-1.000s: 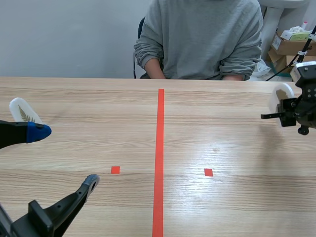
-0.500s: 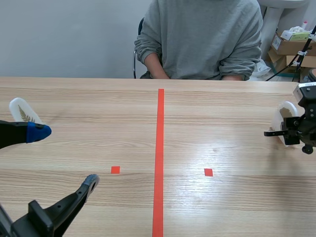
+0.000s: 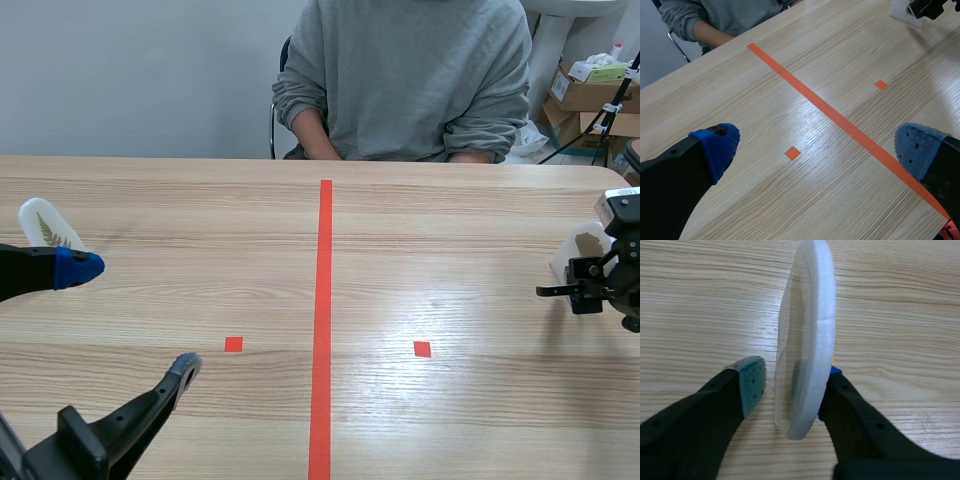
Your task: Do the leaf sorting experiment
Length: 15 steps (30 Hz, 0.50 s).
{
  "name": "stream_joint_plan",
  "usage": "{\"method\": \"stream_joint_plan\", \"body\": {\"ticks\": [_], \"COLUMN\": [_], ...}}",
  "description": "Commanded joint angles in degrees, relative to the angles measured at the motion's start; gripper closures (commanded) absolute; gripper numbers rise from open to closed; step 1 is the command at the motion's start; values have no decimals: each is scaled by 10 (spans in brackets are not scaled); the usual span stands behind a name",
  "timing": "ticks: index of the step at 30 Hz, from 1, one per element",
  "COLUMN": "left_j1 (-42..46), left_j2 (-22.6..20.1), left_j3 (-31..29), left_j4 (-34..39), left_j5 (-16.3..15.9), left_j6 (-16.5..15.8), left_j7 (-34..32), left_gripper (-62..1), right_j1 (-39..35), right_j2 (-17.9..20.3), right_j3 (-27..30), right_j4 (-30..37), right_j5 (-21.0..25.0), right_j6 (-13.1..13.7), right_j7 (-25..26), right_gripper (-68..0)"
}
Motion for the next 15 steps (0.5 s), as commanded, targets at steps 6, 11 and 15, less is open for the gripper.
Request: {"method": "stream_joint_plan", "body": {"ticks": [6,11,15], "left_j1": [-3,-3,-3], "left_j2": [2,2,2], "left_j3": [-2,-2,-2], "left_j4": [2,2,2], "left_j5": [-4,-4,-4], "left_j6": [1,1,1], "left_j7": [-8,-8,-8], "left_gripper": [-623,-623,-623], "right_j1": [9,-5,-76], "right_j2": [12,14,16], "right_j3": [1,44,108], "right_j4": [15,34,112], "right_j5": [-17,-16,-15], "right_j6": [4,20,70], "right_j7": [-49,-98,-95], "right_gripper": [-467,-502,-502]}}
